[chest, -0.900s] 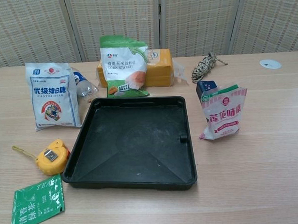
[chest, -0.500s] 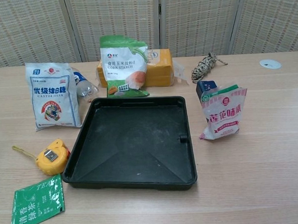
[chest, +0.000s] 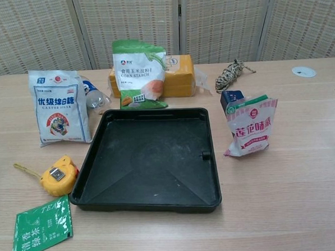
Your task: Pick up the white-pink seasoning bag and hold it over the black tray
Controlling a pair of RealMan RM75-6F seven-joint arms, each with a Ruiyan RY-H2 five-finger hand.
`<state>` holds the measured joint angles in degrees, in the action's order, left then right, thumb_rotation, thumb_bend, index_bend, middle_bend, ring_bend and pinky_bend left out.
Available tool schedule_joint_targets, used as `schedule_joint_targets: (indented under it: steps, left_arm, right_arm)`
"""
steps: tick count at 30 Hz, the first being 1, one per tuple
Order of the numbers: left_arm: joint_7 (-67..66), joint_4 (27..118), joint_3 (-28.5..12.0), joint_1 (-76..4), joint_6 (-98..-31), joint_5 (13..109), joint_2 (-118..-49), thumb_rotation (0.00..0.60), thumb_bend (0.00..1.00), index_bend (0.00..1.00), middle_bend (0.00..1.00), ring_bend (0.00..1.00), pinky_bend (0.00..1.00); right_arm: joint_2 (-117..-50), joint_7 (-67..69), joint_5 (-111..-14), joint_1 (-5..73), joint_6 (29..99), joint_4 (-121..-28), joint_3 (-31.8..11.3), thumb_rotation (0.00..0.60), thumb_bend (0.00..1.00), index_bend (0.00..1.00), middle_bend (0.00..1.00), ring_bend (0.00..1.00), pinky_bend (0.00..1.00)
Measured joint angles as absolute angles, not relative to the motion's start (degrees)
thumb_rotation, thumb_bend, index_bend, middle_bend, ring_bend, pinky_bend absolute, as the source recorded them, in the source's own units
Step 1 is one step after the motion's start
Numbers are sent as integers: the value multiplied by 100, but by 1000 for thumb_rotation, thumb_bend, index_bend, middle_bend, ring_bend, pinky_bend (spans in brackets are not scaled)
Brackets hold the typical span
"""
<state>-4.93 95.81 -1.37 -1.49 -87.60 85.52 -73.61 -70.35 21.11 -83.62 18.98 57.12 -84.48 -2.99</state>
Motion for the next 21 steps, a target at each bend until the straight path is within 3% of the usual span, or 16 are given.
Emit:
schedule_joint_targets:
  steps: [6, 15, 21]
  left_arm:
    - [-545, 9617, -145, -149, -8758, 8532, -7350, 600, 354, 149, 218, 202, 79]
    - [-579, 9645, -164, -144, -8751, 8481, -7323, 600, 354, 149, 218, 202, 79]
    - [-559, 9619, -156, -128, -8754, 8466, -7324, 600, 354, 148, 218, 202, 79]
  right_arm:
    - [-7581, 2614, -8150, 2489, 4968, -7774, -494, 600, 452, 48, 129, 851, 757]
    - [-8292, 3335, -8221, 3143, 4471, -7075, -633, 600, 452, 48, 130, 853, 757]
    - [-8456, 4023, -8361, 3344, 4255, -6994, -584, 600, 452, 60, 222, 889, 758]
